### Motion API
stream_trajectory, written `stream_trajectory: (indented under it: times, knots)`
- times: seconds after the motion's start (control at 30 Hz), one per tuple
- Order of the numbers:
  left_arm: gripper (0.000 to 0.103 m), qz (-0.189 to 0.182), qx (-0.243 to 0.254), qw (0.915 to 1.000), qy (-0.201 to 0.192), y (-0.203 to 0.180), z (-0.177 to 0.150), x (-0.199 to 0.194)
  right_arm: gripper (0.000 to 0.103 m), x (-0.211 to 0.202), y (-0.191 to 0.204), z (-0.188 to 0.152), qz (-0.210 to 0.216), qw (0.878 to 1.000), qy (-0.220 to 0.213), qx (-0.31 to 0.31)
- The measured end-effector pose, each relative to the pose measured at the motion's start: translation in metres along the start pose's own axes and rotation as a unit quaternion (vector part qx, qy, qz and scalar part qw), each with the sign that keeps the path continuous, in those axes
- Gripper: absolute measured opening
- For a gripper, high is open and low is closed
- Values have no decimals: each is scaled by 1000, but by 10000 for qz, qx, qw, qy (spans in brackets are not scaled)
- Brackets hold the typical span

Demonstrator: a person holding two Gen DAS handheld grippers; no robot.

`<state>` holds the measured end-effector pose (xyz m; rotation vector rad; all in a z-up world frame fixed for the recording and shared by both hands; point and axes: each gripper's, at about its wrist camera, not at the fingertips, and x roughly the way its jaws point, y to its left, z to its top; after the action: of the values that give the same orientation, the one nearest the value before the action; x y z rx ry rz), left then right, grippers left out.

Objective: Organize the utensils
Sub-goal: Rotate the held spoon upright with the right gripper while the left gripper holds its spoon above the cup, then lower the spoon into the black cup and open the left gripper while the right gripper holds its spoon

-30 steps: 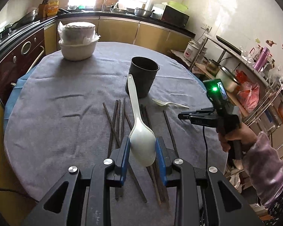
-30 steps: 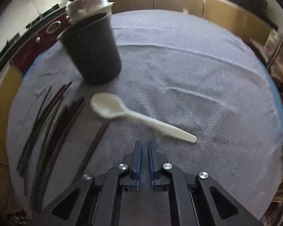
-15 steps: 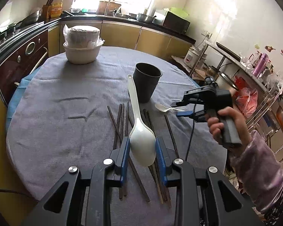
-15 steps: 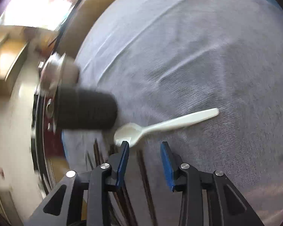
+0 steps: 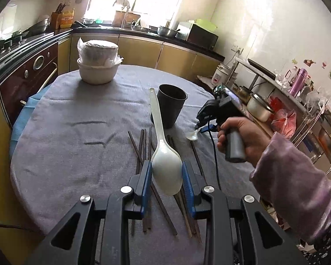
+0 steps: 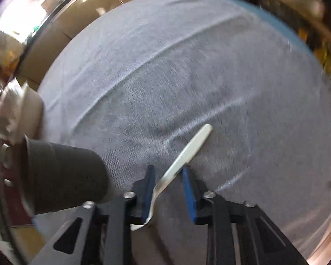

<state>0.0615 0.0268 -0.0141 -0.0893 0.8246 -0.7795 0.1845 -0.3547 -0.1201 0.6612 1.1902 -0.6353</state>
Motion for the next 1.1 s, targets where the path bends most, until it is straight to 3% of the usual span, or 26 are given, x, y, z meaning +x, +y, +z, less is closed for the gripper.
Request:
stream_trajectory:
  times: [0.07,0.13,0.4,0.5,0.67,0.9,1.0,1.1]
  knots:
    - [29,-6,-11,10000,-9,3,-1,-3,15,-1,6,-5,-74,9995,-213,-229]
    - [29,10,-15,10000,-15,5,-1,-5,9,-2,-2,-11,183,9985,-410,-316]
    - [29,34,161,9999,45,3,2,1,9,-51,-23,-46,1200,9824,-1290,-615]
    - [29,-17,324,9995,1,0,14,8,9,-89,-29,-50,1744,9648,-1818,-755]
    - [29,-334,638,9974,-81,-10,54,32,9,-146,-13,-46,2509,9236,-2683,-1099]
    - [29,-661,612,9959,-31,-12,117,79,9,-154,22,-23,3008,8924,-3024,-1472]
    - [29,-776,662,9948,24,-18,138,104,9,-141,37,-11,3036,8913,-2996,-1537]
    - [29,-633,798,9948,52,-23,148,130,9,-122,44,-3,3029,8919,-2943,-1616]
